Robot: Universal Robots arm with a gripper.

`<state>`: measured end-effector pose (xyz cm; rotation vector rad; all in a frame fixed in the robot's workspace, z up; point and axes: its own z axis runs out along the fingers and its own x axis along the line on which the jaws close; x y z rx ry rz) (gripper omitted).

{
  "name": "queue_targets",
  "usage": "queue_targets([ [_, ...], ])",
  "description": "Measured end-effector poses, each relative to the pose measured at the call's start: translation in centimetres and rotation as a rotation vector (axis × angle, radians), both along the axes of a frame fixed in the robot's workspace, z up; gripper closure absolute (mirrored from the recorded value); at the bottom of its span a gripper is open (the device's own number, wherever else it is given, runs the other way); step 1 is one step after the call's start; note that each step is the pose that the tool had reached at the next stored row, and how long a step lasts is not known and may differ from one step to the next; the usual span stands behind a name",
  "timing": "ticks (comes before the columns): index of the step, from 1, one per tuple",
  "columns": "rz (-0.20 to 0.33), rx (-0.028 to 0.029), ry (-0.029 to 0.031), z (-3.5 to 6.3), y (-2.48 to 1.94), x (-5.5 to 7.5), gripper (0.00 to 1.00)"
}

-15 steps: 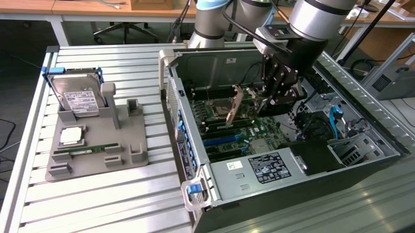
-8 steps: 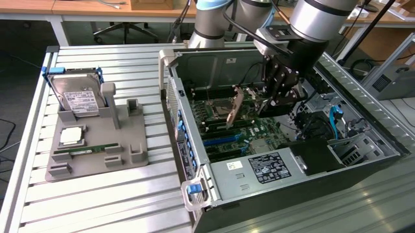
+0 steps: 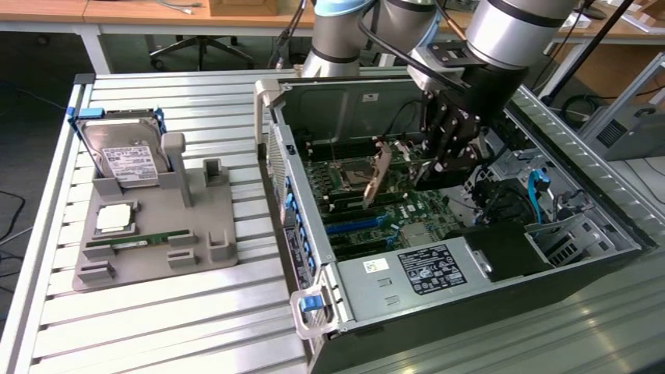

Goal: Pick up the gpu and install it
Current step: 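Insert the gpu into the slot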

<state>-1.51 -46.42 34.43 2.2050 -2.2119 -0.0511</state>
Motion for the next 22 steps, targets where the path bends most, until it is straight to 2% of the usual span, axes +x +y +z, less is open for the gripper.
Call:
queue_targets([
  [22, 0.000, -0.0036, 0.0000, -0.05, -0.45, -0.05, 0.73],
])
